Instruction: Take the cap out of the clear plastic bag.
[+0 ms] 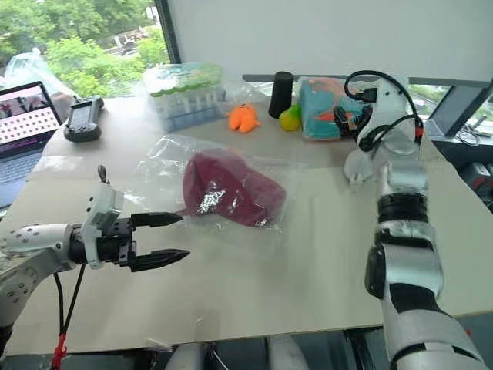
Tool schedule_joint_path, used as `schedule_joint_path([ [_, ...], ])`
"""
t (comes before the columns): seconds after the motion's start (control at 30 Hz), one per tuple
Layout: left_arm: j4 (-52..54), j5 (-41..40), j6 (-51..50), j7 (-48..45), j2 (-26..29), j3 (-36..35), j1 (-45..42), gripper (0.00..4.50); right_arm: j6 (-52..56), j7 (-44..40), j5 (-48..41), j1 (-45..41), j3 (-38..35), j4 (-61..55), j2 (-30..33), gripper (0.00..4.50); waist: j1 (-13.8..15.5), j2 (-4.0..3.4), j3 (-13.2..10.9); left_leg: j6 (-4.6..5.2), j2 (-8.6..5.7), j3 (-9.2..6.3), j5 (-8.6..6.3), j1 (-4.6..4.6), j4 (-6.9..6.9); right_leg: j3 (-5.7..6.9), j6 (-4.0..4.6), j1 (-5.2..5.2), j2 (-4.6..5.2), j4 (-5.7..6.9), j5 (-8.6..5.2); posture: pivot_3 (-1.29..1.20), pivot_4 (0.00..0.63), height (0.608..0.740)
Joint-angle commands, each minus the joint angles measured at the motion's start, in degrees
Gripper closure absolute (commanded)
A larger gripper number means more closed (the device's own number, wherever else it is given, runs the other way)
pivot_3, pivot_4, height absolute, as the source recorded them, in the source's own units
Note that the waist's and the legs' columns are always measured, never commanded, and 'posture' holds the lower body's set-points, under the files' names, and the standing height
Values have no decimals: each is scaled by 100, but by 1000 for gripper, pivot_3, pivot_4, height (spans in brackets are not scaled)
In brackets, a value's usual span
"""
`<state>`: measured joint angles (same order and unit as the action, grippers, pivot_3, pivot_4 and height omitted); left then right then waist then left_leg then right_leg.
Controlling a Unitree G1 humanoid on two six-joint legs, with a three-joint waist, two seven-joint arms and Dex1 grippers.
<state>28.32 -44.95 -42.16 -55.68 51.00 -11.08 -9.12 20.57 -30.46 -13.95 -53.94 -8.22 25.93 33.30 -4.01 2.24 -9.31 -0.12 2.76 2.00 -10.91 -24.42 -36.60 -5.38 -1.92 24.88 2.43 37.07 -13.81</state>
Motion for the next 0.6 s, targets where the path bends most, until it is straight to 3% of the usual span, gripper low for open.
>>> schedule_joint_path([
  [0.03,23,38,164,-4,-94,88,-169,0,-21,-1966,100,964,999,-2019,1073,29,92,-4,-3,0,0,1,0,2,-2,1,0,-3,1,0,0,0,150,740],
  [0.1,-28,36,169,-6,-159,158,-296,0,-239,-2582,447,1364,1522,-2359,1582,29,147,-6,-3,0,-1,3,-1,4,-4,3,-5,-5,3,-2,-3,0,150,740],
  [0.27,-60,236,355,19,-258,273,-362,0,-464,-2763,809,1527,1858,-2510,1673,29,103,-6,-4,0,0,18,0,24,-32,-9,-5,-23,0,2,-3,0,150,740],
  [0.43,-63,1184,1059,154,-328,705,-121,0,36,-2634,467,1811,1514,-2999,1420,29,119,-5,-4,0,1,16,1,58,-34,-9,-5,-58,-2,3,-3,0,150,740],
  [0.6,82,1428,1354,403,-571,729,-4,0,815,-2387,-6,2343,901,-3373,1360,29,216,-4,-5,-1,0,15,0,51,-34,-8,-5,-59,1,0,-5,0,150,740],
])
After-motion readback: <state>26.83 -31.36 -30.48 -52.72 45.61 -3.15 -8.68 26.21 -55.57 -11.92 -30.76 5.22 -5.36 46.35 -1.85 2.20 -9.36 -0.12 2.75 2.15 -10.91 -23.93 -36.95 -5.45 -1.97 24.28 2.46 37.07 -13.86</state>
